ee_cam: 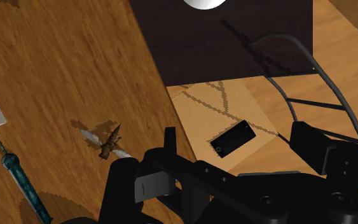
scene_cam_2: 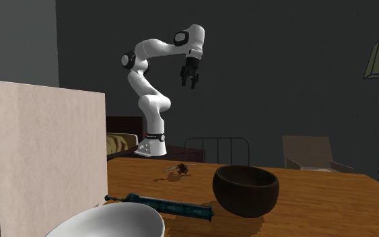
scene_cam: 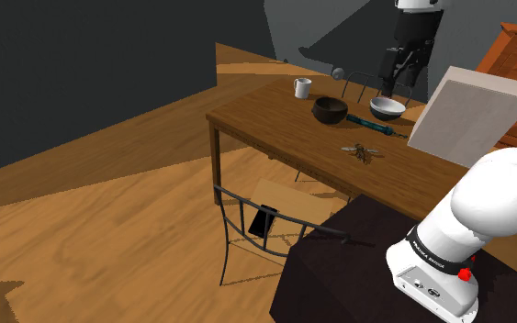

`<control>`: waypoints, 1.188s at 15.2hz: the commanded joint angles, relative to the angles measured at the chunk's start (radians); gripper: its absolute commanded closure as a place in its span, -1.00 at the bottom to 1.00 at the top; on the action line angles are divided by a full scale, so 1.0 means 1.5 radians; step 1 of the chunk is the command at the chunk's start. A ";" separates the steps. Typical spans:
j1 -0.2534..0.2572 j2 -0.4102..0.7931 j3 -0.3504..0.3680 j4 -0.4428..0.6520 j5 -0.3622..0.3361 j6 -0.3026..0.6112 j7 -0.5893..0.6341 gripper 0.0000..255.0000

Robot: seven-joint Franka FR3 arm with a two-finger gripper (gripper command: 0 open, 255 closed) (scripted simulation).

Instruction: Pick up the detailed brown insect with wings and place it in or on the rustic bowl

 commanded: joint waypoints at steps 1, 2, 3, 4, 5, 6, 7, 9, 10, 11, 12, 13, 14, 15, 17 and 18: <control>0.000 0.000 0.000 0.000 0.000 0.000 0.000 -1.00; -0.002 -0.005 -0.011 -0.021 -0.009 0.021 -0.014 -1.00; -0.003 -0.010 -0.022 -0.042 -0.019 0.042 -0.027 -1.00; -0.005 -0.013 -0.033 -0.062 -0.029 0.064 -0.041 -1.00; -0.008 -0.015 -0.045 -0.081 -0.039 0.086 -0.054 -1.00; -0.010 -0.015 -0.057 -0.099 -0.049 0.108 -0.067 -1.00; -0.013 -0.015 -0.069 -0.116 -0.059 0.131 -0.080 -1.00; -0.020 -0.009 -0.094 -0.147 -0.080 0.179 -0.106 -1.00; -0.023 -0.004 -0.107 -0.161 -0.091 0.203 -0.119 -1.00; -0.027 0.002 -0.120 -0.174 -0.102 0.229 -0.132 -1.00; -0.031 0.010 -0.134 -0.187 -0.112 0.254 -0.145 -1.00; -0.035 0.020 -0.148 -0.198 -0.123 0.281 -0.157 -1.00; -0.038 0.031 -0.162 -0.207 -0.133 0.308 -0.170 -1.00; -0.042 0.045 -0.176 -0.216 -0.143 0.336 -0.183 -1.00; -0.048 0.076 -0.206 -0.230 -0.163 0.393 -0.208 -1.00; -0.050 0.095 -0.221 -0.235 -0.172 0.422 -0.220 -1.00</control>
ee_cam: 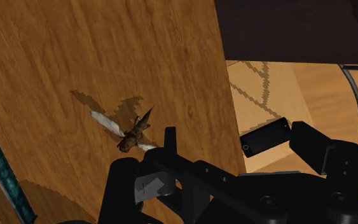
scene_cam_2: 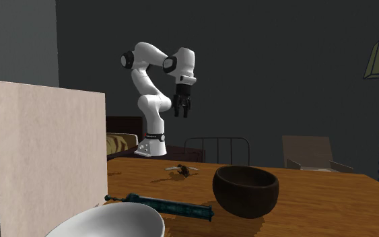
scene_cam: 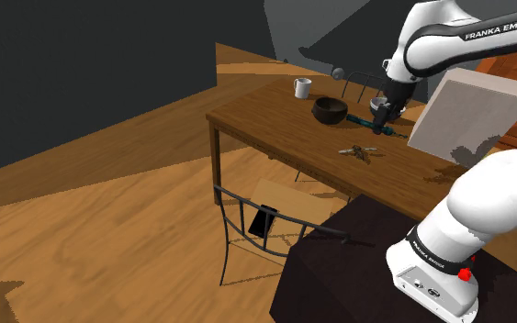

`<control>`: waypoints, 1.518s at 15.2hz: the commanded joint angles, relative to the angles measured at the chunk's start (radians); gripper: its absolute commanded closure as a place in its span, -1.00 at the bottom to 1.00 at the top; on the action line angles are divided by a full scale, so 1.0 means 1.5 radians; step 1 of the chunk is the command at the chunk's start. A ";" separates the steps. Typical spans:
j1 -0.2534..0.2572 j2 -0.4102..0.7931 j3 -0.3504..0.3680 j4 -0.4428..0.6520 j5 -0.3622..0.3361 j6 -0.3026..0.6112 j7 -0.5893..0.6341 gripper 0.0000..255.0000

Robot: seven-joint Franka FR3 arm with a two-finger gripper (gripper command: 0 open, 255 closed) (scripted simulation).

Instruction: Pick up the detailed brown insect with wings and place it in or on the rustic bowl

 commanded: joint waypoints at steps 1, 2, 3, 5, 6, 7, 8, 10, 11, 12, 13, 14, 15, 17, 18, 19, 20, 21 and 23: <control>-0.003 0.040 -0.029 -0.007 -0.017 0.062 -0.025 -1.00; -0.004 0.062 -0.044 -0.010 -0.024 0.092 -0.038 -1.00; -0.005 0.086 -0.060 -0.011 -0.030 0.122 -0.051 -1.00; -0.003 0.137 -0.091 -0.009 -0.037 0.184 -0.080 -1.00; 0.000 0.164 -0.107 -0.006 -0.038 0.214 -0.095 -1.00; 0.004 0.193 -0.123 -0.003 -0.037 0.245 -0.112 -1.00; 0.009 0.223 -0.139 0.002 -0.032 0.276 -0.130 -1.00; 0.023 0.287 -0.171 0.016 -0.011 0.336 -0.173 -1.00; 0.032 0.320 -0.187 0.024 0.008 0.366 -0.199 -1.00; 0.043 0.355 -0.203 0.033 0.033 0.394 -0.230 -1.00; 0.054 0.391 -0.217 0.043 0.067 0.422 -0.266 -1.00; 0.065 0.427 -0.228 0.054 0.111 0.447 -0.309 -1.00; 0.073 0.465 -0.233 0.066 0.165 0.470 -0.359 -1.00; 0.067 0.525 -0.221 0.090 0.264 0.500 -0.448 -1.00; 0.060 0.538 -0.211 0.091 0.282 0.509 -0.462 -1.00; 0.053 0.550 -0.201 0.093 0.301 0.517 -0.475 -1.00; 0.047 0.563 -0.192 0.095 0.320 0.525 -0.489 -1.00; 0.040 0.575 -0.182 0.097 0.339 0.533 -0.503 -1.00; 0.024 0.599 -0.159 0.102 0.375 0.549 -0.530 -1.00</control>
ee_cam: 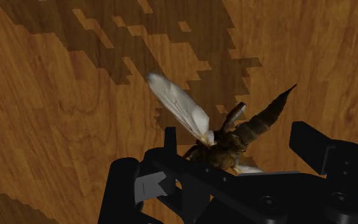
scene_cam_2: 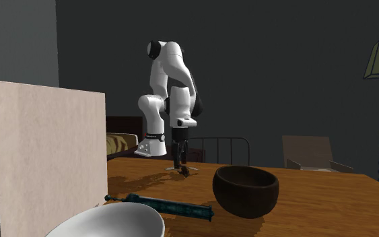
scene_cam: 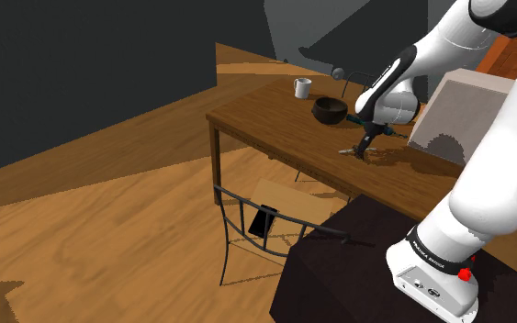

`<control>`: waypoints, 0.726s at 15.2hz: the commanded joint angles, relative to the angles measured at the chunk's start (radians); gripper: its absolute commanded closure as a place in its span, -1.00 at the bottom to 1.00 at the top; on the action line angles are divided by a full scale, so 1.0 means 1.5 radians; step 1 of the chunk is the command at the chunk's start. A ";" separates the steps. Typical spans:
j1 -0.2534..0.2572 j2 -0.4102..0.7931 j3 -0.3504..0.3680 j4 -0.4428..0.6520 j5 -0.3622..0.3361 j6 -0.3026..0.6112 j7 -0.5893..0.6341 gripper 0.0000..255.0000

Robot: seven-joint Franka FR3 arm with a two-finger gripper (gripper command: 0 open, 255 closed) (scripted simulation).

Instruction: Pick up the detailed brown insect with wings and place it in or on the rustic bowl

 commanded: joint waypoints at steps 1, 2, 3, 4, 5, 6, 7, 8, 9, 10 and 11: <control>-0.017 0.024 0.023 0.004 0.037 0.017 -0.027 -1.00; -0.023 0.030 0.031 0.006 0.046 0.021 -0.034 -1.00; -0.023 0.030 0.031 0.006 0.046 0.021 -0.034 -1.00; -0.023 0.030 0.031 0.006 0.046 0.021 -0.034 -1.00; -0.023 0.030 0.031 0.006 0.046 0.021 -0.034 -1.00; -0.023 0.030 0.031 0.006 0.046 0.021 -0.034 -1.00; -0.023 0.030 0.031 0.006 0.046 0.021 -0.034 -1.00; -0.023 0.030 0.031 0.006 0.046 0.021 -0.034 -1.00; -0.023 0.030 0.031 0.006 0.046 0.021 -0.034 -1.00; -0.023 0.030 0.031 0.006 0.046 0.021 -0.034 1.00; -0.023 0.030 0.031 0.006 0.046 0.021 -0.034 1.00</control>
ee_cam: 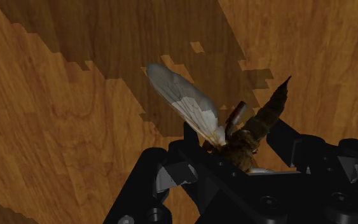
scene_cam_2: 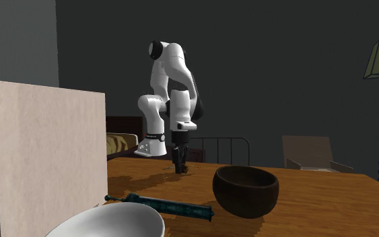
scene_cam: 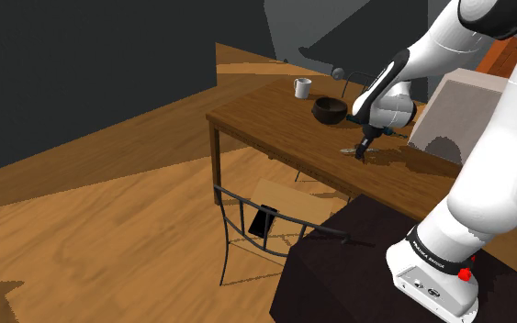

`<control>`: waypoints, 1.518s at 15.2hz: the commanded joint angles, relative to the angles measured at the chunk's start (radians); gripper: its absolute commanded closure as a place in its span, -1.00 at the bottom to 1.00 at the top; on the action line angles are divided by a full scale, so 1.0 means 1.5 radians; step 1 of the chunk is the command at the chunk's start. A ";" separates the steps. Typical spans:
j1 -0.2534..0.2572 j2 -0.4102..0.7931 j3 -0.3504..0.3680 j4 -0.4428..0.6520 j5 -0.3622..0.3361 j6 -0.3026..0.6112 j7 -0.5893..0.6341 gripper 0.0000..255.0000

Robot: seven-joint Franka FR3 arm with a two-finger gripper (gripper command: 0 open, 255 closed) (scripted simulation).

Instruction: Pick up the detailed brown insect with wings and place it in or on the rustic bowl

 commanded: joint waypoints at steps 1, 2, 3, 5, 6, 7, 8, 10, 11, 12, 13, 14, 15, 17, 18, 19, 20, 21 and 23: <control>0.000 0.001 0.000 0.000 0.000 0.000 0.000 1.00; 0.000 0.000 0.000 -0.001 0.000 0.000 0.000 1.00; 0.000 0.000 -0.001 -0.001 -0.001 0.000 0.000 1.00; 0.000 0.000 0.000 -0.001 0.000 0.000 0.000 1.00; 0.000 0.001 0.000 0.000 0.000 -0.001 0.000 1.00; -0.001 0.002 0.001 0.000 0.001 0.000 -0.001 1.00; 0.000 0.001 0.000 0.000 0.000 0.000 0.000 1.00; 0.018 -0.021 -0.024 -0.004 -0.032 -0.016 0.023 1.00; 0.026 -0.032 -0.035 -0.005 -0.049 -0.025 0.035 1.00; 0.033 -0.043 -0.046 -0.006 -0.066 -0.033 0.047 1.00; 0.040 -0.055 -0.056 -0.007 -0.083 -0.042 0.060 1.00; 0.046 -0.066 -0.065 -0.008 -0.101 -0.050 0.072 1.00; 0.051 -0.078 -0.073 -0.008 -0.118 -0.059 0.085 1.00; 0.059 -0.101 -0.086 -0.008 -0.152 -0.078 0.109 1.00; 0.061 -0.112 -0.091 -0.007 -0.169 -0.088 0.121 1.00; 0.063 -0.124 -0.096 -0.007 -0.185 -0.097 0.132 1.00; 0.064 -0.135 -0.099 -0.006 -0.200 -0.107 0.142 1.00; 0.064 -0.147 -0.101 -0.005 -0.215 -0.118 0.152 1.00; 0.063 -0.169 -0.103 -0.002 -0.241 -0.139 0.171 1.00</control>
